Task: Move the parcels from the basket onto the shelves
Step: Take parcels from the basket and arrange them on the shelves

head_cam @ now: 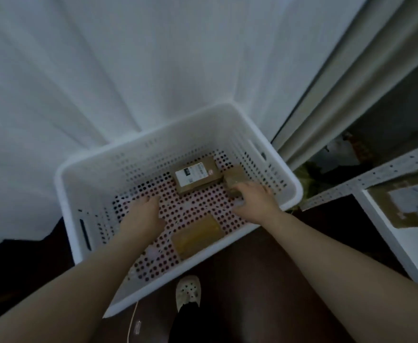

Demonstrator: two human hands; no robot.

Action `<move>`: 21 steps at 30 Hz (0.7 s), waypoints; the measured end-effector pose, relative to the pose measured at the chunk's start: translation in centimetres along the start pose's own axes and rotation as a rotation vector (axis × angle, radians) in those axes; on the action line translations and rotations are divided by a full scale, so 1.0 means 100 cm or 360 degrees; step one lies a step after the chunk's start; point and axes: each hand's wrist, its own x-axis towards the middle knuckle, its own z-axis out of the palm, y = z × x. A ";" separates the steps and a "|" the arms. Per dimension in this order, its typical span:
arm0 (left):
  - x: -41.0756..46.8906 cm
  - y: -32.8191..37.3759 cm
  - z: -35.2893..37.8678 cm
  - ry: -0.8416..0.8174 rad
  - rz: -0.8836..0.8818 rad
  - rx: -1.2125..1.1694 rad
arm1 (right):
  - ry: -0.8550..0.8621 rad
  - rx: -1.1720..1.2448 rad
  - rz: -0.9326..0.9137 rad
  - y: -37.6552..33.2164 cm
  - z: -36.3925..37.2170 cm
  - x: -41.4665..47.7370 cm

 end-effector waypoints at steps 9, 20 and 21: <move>0.081 -0.040 0.082 -0.0532 -0.0104 -0.0236 | -0.0678 -0.0087 0.0177 -0.026 0.096 0.117; 0.149 -0.025 0.176 -0.0910 -0.0515 -0.0977 | -0.0865 0.0212 0.0572 -0.004 0.183 0.191; 0.150 -0.024 0.177 -0.0949 -0.0563 -0.1024 | -0.0893 0.0268 0.0591 -0.005 0.183 0.192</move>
